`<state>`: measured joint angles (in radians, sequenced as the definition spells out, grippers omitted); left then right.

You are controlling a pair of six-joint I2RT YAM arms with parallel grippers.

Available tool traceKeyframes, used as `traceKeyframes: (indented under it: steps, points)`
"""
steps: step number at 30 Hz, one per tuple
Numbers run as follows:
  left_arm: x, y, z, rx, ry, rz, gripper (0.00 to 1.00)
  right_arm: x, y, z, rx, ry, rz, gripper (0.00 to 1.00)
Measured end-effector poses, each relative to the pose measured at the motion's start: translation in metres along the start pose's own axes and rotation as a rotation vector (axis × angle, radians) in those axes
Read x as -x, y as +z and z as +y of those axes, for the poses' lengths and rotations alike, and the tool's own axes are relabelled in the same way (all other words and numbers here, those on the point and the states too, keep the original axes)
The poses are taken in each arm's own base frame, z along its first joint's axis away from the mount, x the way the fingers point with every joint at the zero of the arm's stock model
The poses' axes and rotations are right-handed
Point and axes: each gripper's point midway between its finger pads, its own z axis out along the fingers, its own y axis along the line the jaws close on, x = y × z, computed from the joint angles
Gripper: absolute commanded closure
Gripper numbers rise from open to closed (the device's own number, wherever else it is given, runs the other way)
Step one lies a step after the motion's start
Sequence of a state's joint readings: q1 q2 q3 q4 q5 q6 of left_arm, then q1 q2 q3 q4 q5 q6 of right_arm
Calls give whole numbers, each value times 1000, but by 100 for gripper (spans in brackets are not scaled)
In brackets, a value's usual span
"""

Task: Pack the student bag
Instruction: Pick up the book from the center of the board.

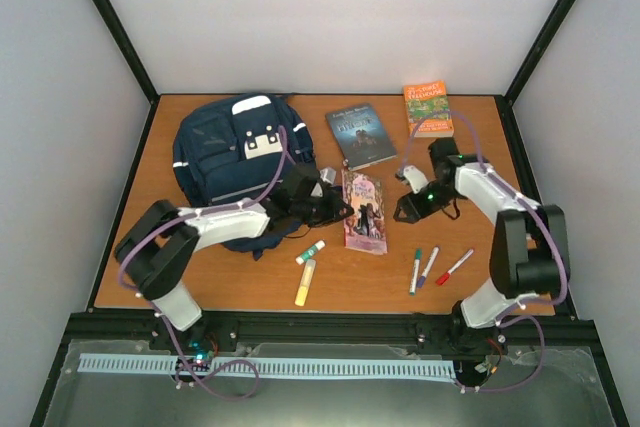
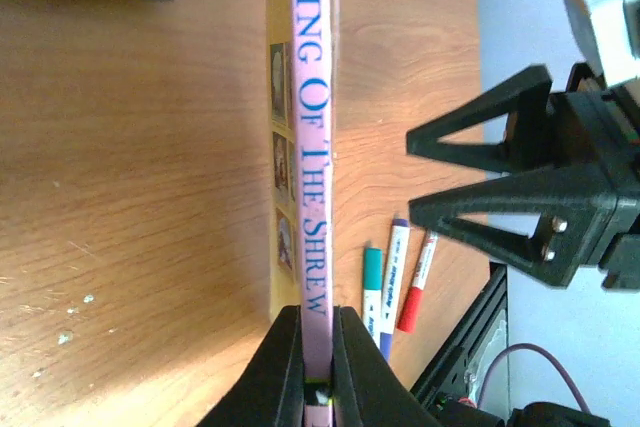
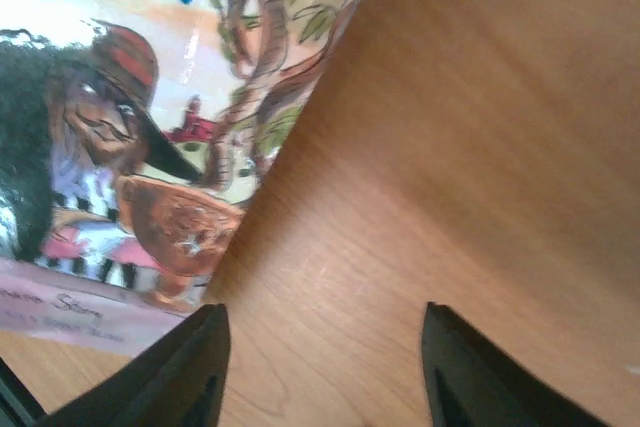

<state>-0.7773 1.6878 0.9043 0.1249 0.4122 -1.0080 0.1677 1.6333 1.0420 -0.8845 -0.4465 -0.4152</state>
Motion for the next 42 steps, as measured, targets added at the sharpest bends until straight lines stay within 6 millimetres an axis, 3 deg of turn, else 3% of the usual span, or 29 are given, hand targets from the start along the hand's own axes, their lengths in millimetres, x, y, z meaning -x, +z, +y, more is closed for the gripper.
traceKeyframes:
  steps: [3, 8, 14, 17, 23, 31, 37, 42]
  points:
    - [8, -26, -19, -2, 75, -45, 99, 19, -34, 1, -13, -22, -131, 31]
    - [31, -78, -60, -75, 171, -150, 99, 47, -77, 37, 79, -121, -322, 23]
    - [65, -144, -81, -157, 209, -291, 99, 64, -98, 78, 307, -160, -442, 18]
    - [72, -163, -87, -195, 222, -319, 99, 75, -109, 92, 412, -164, -484, 16]
    - [66, -174, -107, -297, 265, -285, 99, 100, -126, 108, 583, -168, -535, 12]
    - [59, -183, -131, -410, 309, -254, 99, 115, -140, 134, 774, -190, -537, 10]
    - [59, -183, -138, -448, 336, -250, 99, 114, -152, 153, 906, -239, -543, 18]
    - [66, -178, -127, -421, 312, -260, 99, 104, -149, 156, 941, -207, -530, 32]
